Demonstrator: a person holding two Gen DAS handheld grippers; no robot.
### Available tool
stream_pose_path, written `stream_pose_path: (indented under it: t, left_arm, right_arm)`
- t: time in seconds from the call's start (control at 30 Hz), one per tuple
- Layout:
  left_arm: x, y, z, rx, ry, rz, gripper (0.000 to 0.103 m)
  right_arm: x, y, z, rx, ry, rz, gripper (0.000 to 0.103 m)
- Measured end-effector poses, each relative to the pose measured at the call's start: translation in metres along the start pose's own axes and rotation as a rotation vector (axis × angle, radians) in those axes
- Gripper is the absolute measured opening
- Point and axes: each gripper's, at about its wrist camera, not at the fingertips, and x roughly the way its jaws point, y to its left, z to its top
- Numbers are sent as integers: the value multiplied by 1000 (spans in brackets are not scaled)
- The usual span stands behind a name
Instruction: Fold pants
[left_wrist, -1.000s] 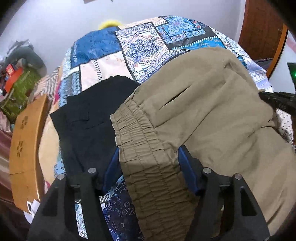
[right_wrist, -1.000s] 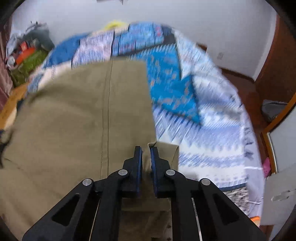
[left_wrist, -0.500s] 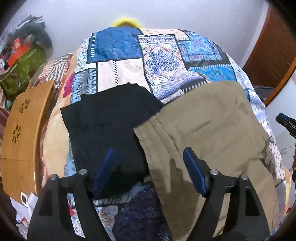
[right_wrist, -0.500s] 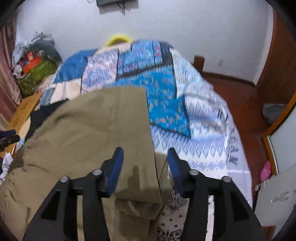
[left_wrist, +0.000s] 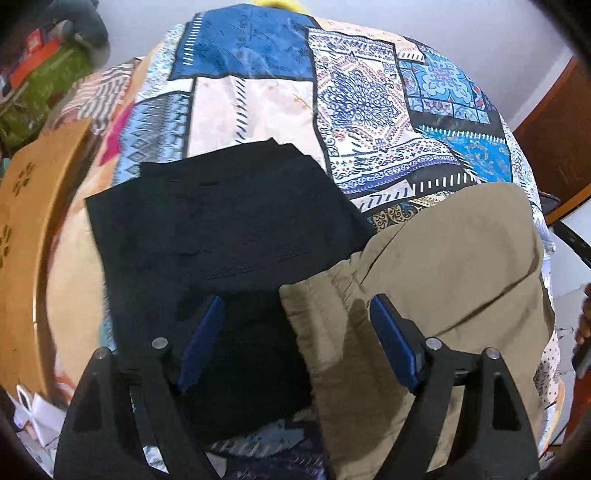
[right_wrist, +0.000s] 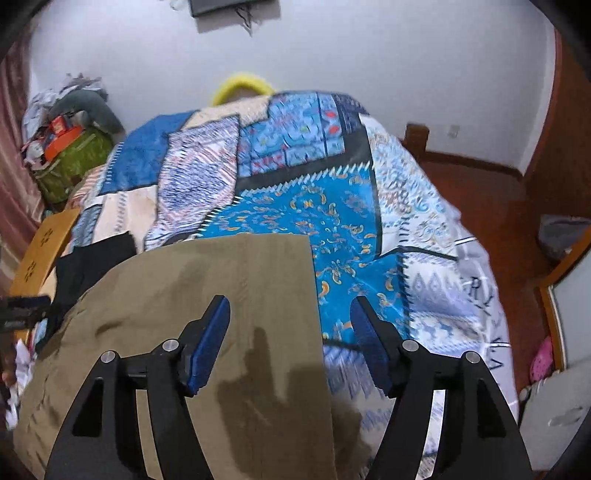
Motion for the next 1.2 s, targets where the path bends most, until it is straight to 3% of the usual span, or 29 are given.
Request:
stream_pose_path:
  t: [0.17, 0.33, 0.37, 0.43, 0.5, 0.53, 0.6, 0.87, 1.07, 1.2]
  left_arm:
    - [24, -4, 5, 9, 53, -20, 82]
    - [42, 2, 5, -39, 86, -103, 81]
    - [43, 3, 5, -44, 85, -122, 77]
    - [41, 2, 4, -47, 84, -189, 57]
    - [36, 1, 2, -54, 56, -170, 54]
    - [34, 0, 3, -51, 50, -162, 52]
    - [27, -3, 2, -46, 24, -128, 51]
    - [-46, -18, 13, 19, -128, -21, 48]
    - [-114, -22, 15, 7, -226, -62, 48]
    - [-139, -28, 3, 19, -239, -83, 47]
  right_arm:
    - [37, 4, 15, -24, 26, -35, 64]
    - [60, 6, 22, -35, 37, -21, 63]
    - [63, 6, 22, -27, 32, -4, 56]
    - [67, 7, 22, -16, 49, 30, 42]
    - [68, 12, 22, -21, 49, 31, 29]
    - [67, 16, 22, -34, 49, 31, 17]
    - [60, 24, 22, -68, 31, -11, 11]
    - [-24, 45, 51, -135, -119, -53, 8]
    - [-117, 54, 72, -125, -280, -36, 8]
    - [-148, 54, 55, -129, -304, -43, 8]
